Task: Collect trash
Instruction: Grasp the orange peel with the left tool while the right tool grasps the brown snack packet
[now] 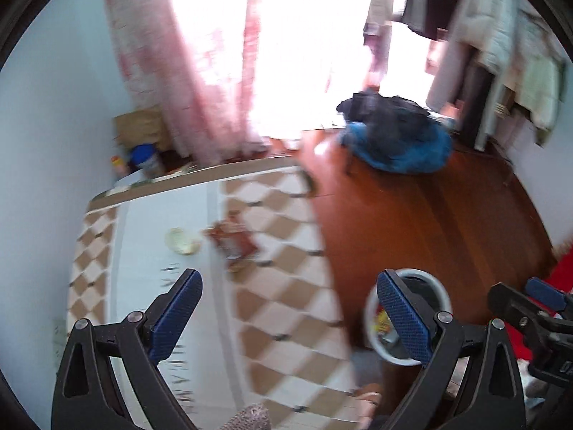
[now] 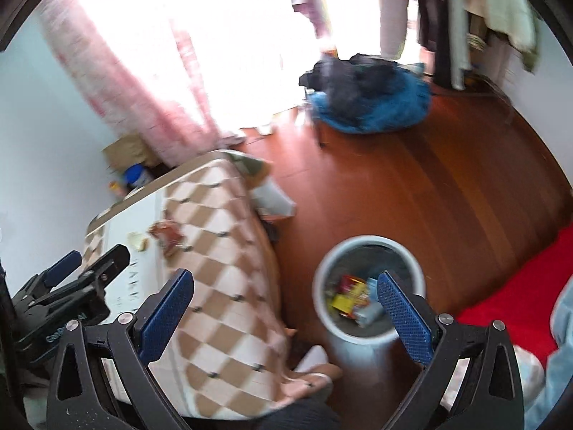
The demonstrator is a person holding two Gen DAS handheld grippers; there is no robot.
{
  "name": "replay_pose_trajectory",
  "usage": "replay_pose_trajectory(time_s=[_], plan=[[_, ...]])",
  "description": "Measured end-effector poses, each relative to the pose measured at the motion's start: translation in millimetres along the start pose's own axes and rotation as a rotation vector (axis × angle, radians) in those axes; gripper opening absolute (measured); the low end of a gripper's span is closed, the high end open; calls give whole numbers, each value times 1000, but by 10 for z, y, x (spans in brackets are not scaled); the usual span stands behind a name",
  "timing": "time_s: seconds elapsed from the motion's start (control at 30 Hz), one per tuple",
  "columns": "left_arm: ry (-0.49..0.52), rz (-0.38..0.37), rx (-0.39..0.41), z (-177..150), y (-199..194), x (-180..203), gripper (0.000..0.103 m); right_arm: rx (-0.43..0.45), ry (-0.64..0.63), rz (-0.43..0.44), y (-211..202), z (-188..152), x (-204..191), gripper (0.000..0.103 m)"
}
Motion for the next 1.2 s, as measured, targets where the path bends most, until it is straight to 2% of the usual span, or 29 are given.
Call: replay_pose_trajectory(time_s=[0.1,0.27,0.37,0.53,0.73,0.83,0.93,1.07,1.17,1.2], plan=[[-84,36,-33,-16,189,-502,100,-30,-70,21,274,132,-472,103],[-220,136,-131,-169,756,-1388,100,-123,-170,49,1034,347,-1209,103],[-259,185,-198,-299,1132,-1745,100,-185,-235,26,1555,437,-1602,103],[-319,200,-296,-497,1680,-2197,100,-287,-360,-36,2391,565,-2179,103],[-314,198,-323,-515,1955,-2363,100,-371,-464,-115,3101,602,-2514,102],[-317,159,-301,-426,1966,-2360,100,-380,-466,-152,3228,610,-2500,82],[-303,107,-264,-253,1957,-2281,99,-351,-477,-163,3190,631,-2481,64],[-252,42,-215,17,1966,-2106,99,-313,-451,-205,3106,737,-2306,63],[-196,21,-169,202,1981,-1950,98,-312,-407,-202,3056,835,-2153,63],[-179,22,-164,267,2008,-1896,93,-313,-396,-209,3052,864,-2092,63]])
Point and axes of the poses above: each gripper's, at about its wrist camera, not at the fingertips, and y roughly the way its jaws point, x to its right, z to its top, the point moved 3 cm from there along y, roughly the way its jaws point, and after that the axes turned 11 degrees about -x, right-handed, at the moved point
